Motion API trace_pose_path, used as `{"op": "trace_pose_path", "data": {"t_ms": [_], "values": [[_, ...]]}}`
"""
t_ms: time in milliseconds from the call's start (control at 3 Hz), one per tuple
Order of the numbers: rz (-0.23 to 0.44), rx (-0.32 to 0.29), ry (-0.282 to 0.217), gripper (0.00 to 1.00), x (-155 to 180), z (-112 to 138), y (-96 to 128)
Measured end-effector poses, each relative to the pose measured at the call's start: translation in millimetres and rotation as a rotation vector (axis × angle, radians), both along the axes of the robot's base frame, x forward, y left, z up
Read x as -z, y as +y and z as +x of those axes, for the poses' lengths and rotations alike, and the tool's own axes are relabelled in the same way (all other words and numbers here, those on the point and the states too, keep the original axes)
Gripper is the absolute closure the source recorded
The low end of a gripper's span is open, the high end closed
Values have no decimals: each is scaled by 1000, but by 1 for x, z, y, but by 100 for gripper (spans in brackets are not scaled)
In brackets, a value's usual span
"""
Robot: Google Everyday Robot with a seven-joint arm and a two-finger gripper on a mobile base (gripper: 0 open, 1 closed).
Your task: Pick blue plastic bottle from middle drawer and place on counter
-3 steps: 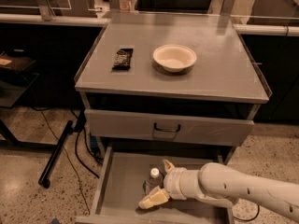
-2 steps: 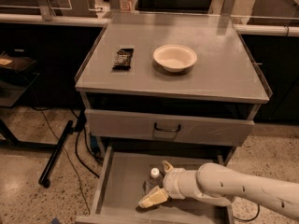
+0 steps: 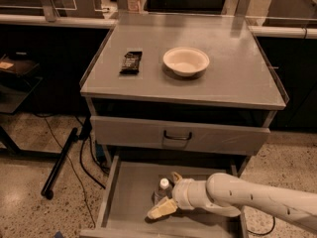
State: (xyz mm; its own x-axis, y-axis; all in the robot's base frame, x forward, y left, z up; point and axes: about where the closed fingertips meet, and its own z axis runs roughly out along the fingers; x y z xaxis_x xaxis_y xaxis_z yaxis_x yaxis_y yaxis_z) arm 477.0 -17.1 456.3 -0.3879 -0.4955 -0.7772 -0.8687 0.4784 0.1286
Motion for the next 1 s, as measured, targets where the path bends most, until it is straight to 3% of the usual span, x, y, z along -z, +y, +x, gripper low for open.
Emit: {"op": "trace_pose_path", "data": {"t_ms": [1000], "values": [[1,0,0,73,0,0,0]]}}
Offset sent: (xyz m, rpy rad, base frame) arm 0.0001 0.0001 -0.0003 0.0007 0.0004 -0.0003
